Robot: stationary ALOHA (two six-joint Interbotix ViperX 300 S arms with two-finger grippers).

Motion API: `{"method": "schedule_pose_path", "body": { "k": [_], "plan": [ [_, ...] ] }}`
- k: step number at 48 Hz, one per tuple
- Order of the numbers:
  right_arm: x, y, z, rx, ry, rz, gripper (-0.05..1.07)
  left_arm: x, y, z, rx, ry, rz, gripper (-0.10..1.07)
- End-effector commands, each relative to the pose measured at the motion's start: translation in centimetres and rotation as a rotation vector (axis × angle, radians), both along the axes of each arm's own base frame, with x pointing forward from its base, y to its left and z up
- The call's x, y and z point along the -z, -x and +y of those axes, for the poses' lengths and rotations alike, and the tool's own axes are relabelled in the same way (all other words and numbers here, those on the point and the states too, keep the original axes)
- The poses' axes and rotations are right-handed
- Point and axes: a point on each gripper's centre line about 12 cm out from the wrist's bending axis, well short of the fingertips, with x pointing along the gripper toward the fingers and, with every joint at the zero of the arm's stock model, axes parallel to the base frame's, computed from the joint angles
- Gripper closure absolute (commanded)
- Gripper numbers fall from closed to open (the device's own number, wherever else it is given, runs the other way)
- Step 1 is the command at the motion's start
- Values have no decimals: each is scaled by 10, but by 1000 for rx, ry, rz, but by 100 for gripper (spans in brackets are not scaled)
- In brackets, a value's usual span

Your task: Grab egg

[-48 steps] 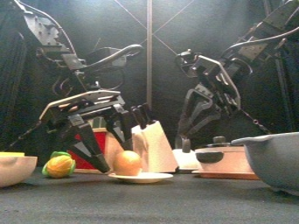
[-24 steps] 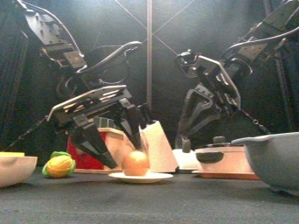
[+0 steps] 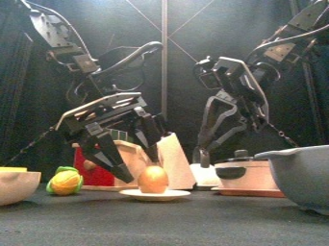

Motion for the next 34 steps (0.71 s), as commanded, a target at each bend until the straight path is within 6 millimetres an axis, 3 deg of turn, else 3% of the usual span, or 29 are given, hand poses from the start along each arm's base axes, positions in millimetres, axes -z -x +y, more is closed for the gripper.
{"method": "schedule_pose_path", "body": {
  "k": [1,11,19,27,34],
  "plan": [
    [-15,-11,2,-2,-28,-50,37,-17,-3,-2,-77,92,-43,-1],
    [-15,-10,4,19,-76,-52,37,-19,0,-5,-219,242,-32,-1],
    [-14,-6,2,6,-84,-52,37,-23,3,-7,-461,501,-11,-1],
    [-7,-10,-2,20,-97,-38,38,-20,1,-10,-466,516,-8,-1],
    [5,-19,-9,47,-109,-16,38,-5,3,-11,-426,452,31,-1]
  ]
}}
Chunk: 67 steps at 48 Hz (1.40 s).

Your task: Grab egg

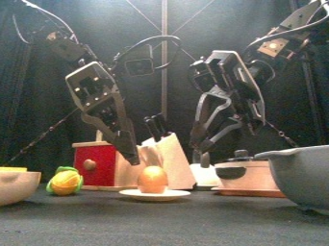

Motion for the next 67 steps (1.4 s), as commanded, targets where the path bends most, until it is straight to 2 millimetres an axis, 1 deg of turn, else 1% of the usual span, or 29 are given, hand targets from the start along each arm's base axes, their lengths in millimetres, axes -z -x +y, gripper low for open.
{"method": "schedule_pose_path", "body": {
  "k": [1,8,15,25,35,49,56,67],
  "plan": [
    [-7,-10,-6,15,-8,-27,38,1,-2,-1,32,-30,-3,-1],
    [5,-20,-13,28,-23,-11,38,5,-1,1,77,-79,6,-1],
    [10,-31,-17,34,-27,-7,38,6,12,1,135,-134,12,-1],
    [12,-34,-22,47,-25,-5,38,0,24,-6,209,-180,-9,-1],
    [9,-41,-26,52,-19,-20,38,-6,29,-8,276,-243,-33,-1],
    [12,-51,-26,40,-19,-24,38,-14,29,-6,360,-338,-63,-1],
    [11,-54,-32,55,-16,-30,38,-16,26,-4,396,-383,-73,-1],
    [12,-54,-32,50,-12,-27,38,-14,20,-6,416,-397,-74,-1]
  ]
}}
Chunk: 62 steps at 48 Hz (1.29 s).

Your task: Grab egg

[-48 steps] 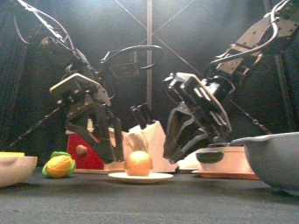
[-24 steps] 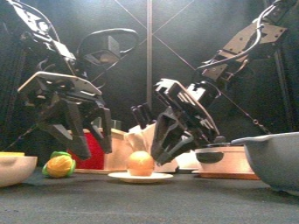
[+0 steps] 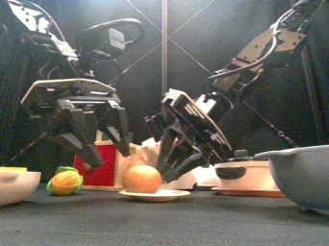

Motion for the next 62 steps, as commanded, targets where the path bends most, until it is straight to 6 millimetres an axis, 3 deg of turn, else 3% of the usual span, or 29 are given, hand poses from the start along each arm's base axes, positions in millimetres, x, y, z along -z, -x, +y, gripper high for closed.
{"method": "schedule_pose_path", "body": {
  "k": [1,21,36,62],
  "plan": [
    [-14,-6,0,-2,-1,-40,38,-7,-10,-3,8,5,-31,-1],
    [-9,-2,0,0,-1,-23,38,-5,-31,-8,-22,40,-30,-1],
    [-13,11,-2,7,-3,-21,38,0,-33,-7,-128,144,-8,-1],
    [-19,30,-5,27,2,-15,38,10,-43,3,-166,148,9,-1]
  ]
}}
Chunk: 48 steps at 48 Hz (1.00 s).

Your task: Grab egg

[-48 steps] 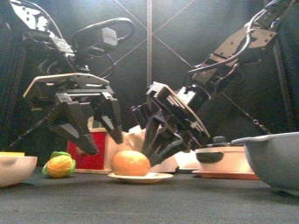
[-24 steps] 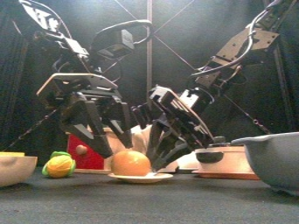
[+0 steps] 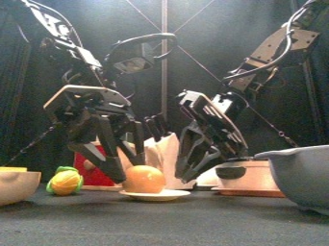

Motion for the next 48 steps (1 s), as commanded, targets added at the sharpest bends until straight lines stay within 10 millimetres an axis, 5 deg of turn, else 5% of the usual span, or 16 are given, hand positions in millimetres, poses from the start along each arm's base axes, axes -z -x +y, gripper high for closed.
{"method": "schedule_pose_path", "body": {
  "k": [1,33,48],
  "plan": [
    [-17,-2,-3,7,1,-45,38,-9,-8,3,-17,13,-34,-1],
    [-17,-2,-3,6,2,-43,38,-3,-12,10,-50,24,-19,5],
    [-17,-2,-2,4,2,-43,38,-3,-12,10,-56,31,-18,19]
  ]
}}
